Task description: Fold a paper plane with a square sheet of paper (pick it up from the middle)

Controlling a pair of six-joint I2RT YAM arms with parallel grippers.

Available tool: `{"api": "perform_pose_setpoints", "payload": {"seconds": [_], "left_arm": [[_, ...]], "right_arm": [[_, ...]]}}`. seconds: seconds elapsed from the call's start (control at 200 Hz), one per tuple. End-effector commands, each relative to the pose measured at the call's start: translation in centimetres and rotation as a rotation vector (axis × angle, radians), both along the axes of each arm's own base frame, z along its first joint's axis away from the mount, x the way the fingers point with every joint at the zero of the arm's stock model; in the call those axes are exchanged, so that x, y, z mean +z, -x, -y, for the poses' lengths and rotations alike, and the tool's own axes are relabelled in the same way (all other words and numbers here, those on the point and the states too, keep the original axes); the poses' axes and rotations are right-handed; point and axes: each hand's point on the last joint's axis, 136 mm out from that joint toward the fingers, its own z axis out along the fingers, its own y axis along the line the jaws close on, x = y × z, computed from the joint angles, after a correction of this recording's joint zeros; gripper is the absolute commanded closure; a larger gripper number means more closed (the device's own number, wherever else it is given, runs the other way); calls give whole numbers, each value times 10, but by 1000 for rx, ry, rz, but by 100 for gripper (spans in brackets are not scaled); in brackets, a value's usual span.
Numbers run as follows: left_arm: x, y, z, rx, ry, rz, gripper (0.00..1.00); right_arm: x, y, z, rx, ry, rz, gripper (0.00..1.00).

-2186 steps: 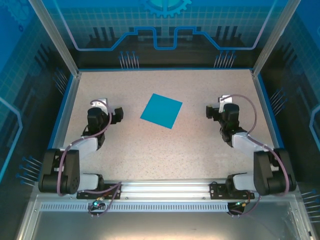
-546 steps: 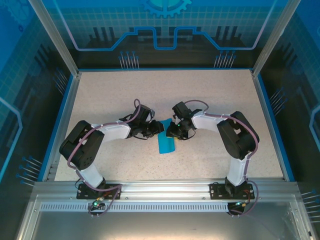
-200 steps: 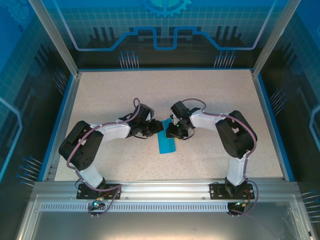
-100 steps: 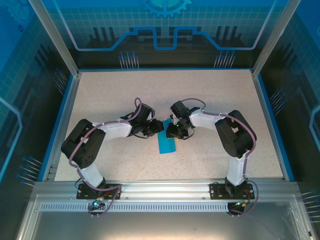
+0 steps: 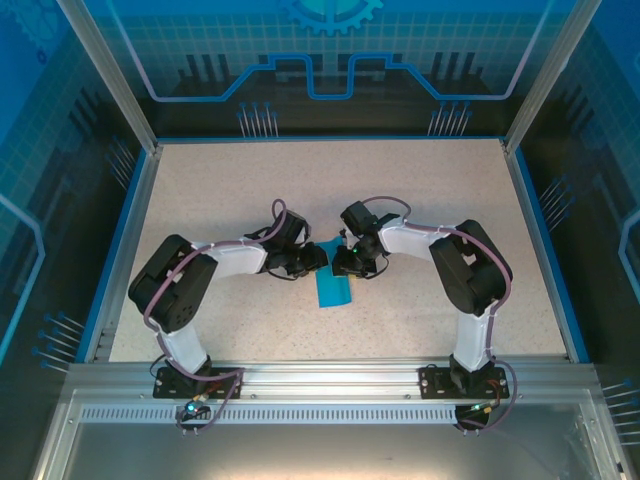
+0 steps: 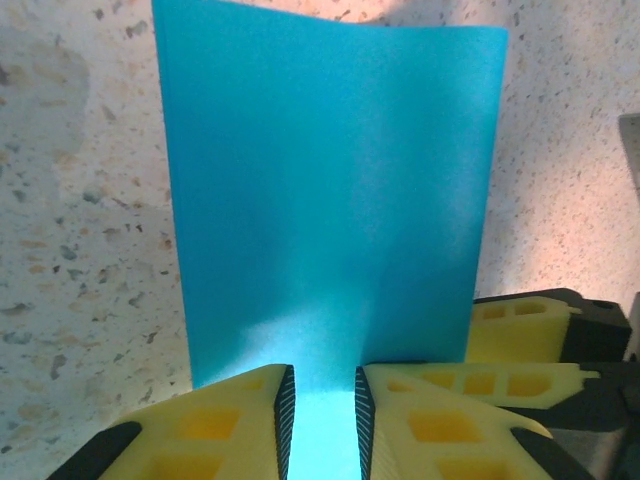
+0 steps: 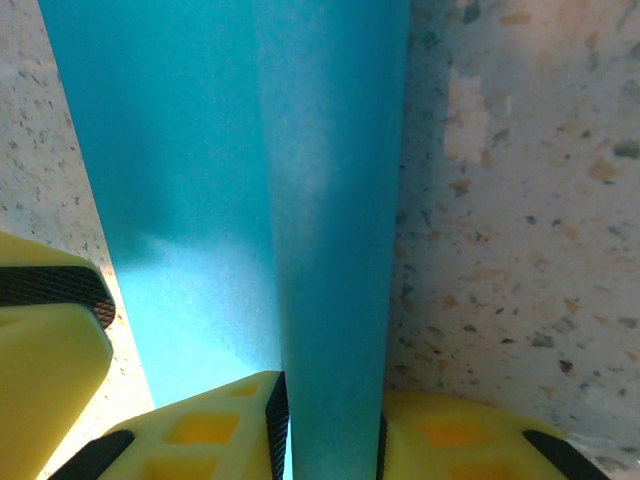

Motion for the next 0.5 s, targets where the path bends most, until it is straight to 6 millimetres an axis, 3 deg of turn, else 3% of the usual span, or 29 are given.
{"api": "perform_pose_setpoints", "payload": {"seconds": [0.0,0.33,0.495], "left_arm": [[-5,5,3,-33,-21,-26,76],[-19,11,-6,-30,-77,-66,78],[-29,17,-12,-35,-115,-94,79]], "right_arm": [[-81,18,36,20,219,-43,72],[-80,18,33,19,209,-47,72],[-61,11,24,-2,157,-12,69]]}}
